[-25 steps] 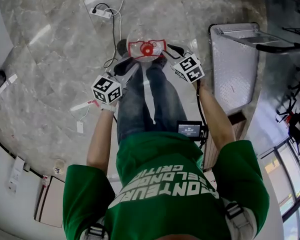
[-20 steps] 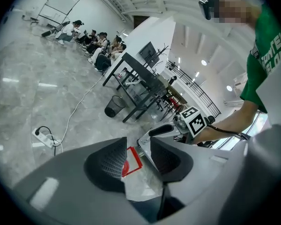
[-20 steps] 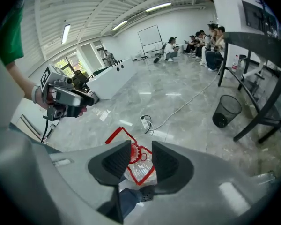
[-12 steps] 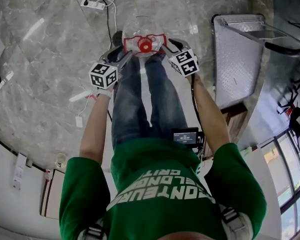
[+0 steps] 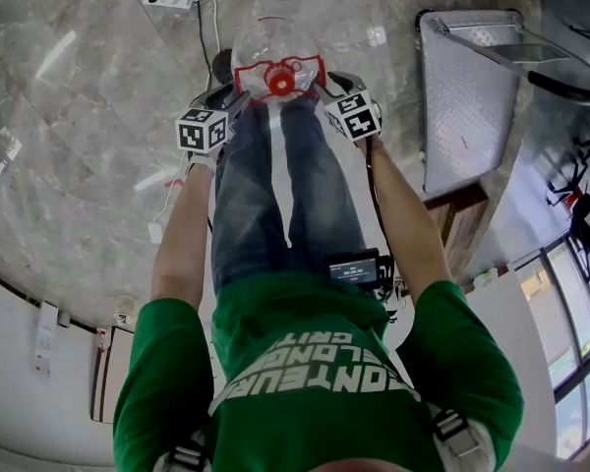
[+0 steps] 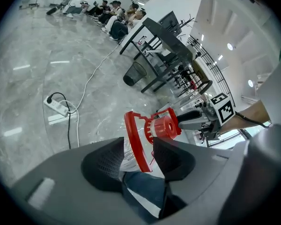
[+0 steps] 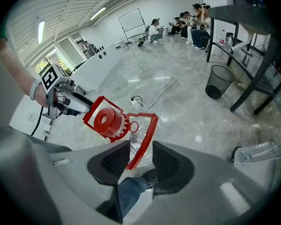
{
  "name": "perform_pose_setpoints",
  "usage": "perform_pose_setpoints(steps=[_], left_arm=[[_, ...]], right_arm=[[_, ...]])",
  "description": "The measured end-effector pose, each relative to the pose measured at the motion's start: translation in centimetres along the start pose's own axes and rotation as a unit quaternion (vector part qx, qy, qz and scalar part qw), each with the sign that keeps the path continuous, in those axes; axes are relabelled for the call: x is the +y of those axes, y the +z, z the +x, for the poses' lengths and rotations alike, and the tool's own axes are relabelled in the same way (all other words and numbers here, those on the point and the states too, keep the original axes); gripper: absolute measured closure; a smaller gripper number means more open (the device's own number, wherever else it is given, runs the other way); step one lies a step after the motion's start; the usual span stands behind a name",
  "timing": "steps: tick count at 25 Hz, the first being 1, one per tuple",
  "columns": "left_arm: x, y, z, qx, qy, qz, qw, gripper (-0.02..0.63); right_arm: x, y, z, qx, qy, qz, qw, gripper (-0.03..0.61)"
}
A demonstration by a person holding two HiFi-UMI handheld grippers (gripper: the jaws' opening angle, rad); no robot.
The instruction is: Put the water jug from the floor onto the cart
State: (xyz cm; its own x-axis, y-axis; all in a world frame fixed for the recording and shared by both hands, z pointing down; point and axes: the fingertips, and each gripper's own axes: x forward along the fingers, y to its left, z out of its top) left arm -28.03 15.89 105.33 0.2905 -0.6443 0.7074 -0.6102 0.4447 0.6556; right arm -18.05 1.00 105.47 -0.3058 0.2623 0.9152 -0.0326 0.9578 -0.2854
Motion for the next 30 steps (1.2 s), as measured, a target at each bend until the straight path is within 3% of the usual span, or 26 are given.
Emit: perform_pose_setpoints(steps=[14, 17, 24, 30], left_arm=[[0.3, -0.2, 2.3, 0.032, -0.024, 0.0, 0.9992, 0.448], [0.2, 0.1, 2.3, 0.027, -0.03, -0.003, 0.9992, 0.462], [-0.1, 0.3, 3.2, 0.025, -0.035, 0.005, 0.999, 0.502], [0.1, 0.3, 2.9, 0.012, -0.03, -0.037, 0.9988, 0.52]], right_arm=[[-0.5, -0.8, 2.9, -0.016, -0.005, 0.076, 0.997, 0.448], [-0.6, -0.9, 2.7, -0.021, -0.005, 0.093, 0.995, 0.482], [-1.1, -1.2, 3.5, -0.012, 0.01, 0.12, 0.993, 0.493], [-1.7, 0.4, 4.1, -0.022, 0.033, 0.189, 0.981, 0.56]])
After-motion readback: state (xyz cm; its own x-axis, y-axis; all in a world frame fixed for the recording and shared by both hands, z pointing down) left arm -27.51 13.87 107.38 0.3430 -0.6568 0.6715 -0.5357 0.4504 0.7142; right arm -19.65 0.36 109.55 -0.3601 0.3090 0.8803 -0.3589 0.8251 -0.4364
